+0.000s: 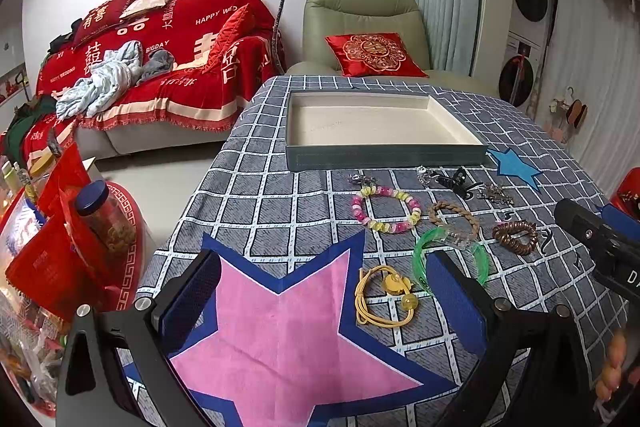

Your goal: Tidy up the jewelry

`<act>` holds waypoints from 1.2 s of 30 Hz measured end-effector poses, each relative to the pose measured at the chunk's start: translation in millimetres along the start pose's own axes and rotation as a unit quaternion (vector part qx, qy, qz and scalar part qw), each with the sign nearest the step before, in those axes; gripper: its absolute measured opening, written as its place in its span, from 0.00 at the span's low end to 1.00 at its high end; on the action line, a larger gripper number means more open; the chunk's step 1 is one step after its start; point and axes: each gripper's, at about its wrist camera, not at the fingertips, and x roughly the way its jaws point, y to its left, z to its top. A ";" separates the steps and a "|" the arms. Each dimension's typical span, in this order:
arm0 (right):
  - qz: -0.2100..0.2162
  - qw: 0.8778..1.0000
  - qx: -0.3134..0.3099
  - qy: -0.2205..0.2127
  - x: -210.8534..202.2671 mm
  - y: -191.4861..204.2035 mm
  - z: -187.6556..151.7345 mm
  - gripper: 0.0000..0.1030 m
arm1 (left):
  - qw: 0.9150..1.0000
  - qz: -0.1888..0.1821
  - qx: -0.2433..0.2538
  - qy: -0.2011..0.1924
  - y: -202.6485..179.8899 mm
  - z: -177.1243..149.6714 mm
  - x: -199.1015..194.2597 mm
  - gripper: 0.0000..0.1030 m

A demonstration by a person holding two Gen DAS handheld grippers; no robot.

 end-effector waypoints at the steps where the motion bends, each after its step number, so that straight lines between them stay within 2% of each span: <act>1: 0.000 1.000 0.000 0.000 0.0 0.0 0.0 1.00 | 1.000 0.000 0.000 0.000 -0.1 0.0 0.1 1.00; 36: 0.002 1.000 -0.001 0.000 -6.3 4.5 2.6 1.00 | 1.000 0.000 -0.002 0.004 -1.9 -1.5 0.4 1.00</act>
